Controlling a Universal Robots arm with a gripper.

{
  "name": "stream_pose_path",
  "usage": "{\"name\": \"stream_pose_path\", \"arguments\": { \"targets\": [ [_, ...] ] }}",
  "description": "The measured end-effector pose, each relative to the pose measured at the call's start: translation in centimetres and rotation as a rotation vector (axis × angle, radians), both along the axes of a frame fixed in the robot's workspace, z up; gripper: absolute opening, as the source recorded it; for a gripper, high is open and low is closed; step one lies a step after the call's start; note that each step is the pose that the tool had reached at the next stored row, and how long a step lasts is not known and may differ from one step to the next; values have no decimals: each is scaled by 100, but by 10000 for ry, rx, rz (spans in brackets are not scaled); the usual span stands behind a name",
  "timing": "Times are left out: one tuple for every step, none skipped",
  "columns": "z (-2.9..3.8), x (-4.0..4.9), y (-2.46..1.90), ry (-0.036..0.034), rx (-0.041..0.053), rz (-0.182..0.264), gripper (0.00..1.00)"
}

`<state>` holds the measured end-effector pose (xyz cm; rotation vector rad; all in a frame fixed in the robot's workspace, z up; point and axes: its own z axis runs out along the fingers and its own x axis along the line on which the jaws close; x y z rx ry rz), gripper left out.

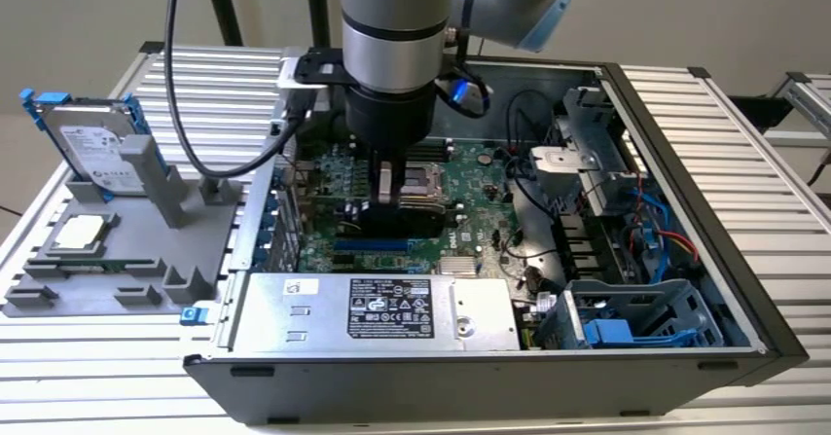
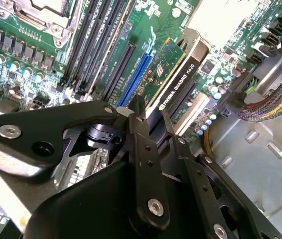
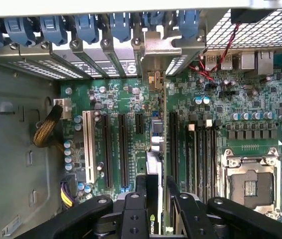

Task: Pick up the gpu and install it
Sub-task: 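Insert the gpu into the slot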

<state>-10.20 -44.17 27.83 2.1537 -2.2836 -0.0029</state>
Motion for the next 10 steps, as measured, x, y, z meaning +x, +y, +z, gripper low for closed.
{"name": "stream_pose_path", "arguments": {
  "targets": [
    [-4,0,-2,3,1,-1,0],
    [-7,0,-4,6,2,0,0],
    [-9,0,-9,10,0,0,0],
    [-11,0,-14,14,1,1,0],
    [-16,-1,-17,18,3,0,0],
    [-20,-2,-20,23,1,-1,0],
    [-24,-2,-22,27,1,0,0],
    [-28,-3,-24,31,-1,0,0],
    [-31,-4,-27,35,-1,0,0],
    [-35,-6,-29,38,0,0,0]
  ]
}}
